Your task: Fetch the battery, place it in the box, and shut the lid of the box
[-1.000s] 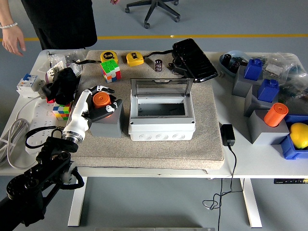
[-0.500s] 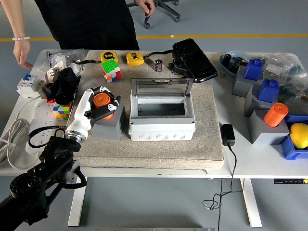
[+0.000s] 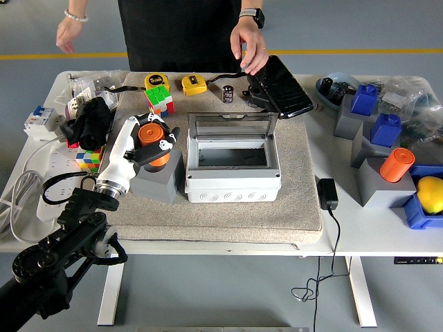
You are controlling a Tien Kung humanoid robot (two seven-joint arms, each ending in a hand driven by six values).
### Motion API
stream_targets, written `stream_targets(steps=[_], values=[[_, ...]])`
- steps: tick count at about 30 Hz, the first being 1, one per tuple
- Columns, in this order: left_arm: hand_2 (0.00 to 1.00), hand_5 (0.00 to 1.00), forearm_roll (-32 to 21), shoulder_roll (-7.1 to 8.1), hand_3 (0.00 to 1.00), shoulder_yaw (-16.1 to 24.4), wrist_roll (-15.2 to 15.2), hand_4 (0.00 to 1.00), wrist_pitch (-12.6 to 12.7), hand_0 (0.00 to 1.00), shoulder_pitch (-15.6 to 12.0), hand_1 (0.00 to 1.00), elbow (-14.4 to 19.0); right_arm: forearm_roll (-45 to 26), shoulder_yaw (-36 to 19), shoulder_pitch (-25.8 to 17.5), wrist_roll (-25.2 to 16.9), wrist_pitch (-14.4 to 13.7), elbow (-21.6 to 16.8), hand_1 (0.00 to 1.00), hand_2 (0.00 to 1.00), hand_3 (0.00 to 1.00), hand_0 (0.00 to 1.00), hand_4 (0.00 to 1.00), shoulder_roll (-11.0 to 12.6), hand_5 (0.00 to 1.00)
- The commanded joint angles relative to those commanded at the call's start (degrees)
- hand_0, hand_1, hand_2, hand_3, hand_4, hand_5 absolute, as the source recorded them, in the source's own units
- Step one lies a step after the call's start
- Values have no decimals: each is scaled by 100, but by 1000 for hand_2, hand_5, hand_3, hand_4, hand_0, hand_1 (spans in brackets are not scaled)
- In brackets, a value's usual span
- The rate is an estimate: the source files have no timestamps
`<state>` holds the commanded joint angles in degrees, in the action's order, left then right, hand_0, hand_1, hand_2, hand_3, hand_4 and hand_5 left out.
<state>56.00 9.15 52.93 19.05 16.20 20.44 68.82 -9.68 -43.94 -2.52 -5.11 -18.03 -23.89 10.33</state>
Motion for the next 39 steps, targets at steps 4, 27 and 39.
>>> stream_targets(steps=[4, 27, 39], values=[[146, 2, 479, 169, 199, -252, -127, 59, 103, 180, 91, 111, 459, -8, -5, -7, -6, 9, 3, 623, 625, 564, 594, 979, 0, 562], [137, 2, 3743, -495, 191, -2893, -1841, 74, 767, 176, 2199, 114, 47, -76, 86, 36, -34, -14, 2, 622, 621, 560, 597, 969, 52, 554], [144, 2, 4444, -915, 190, -3273, -3549, 178, 578, 175, 2695, 119, -868, -92, 162, 68, -61, -22, -16, 621, 620, 559, 596, 966, 61, 551]])
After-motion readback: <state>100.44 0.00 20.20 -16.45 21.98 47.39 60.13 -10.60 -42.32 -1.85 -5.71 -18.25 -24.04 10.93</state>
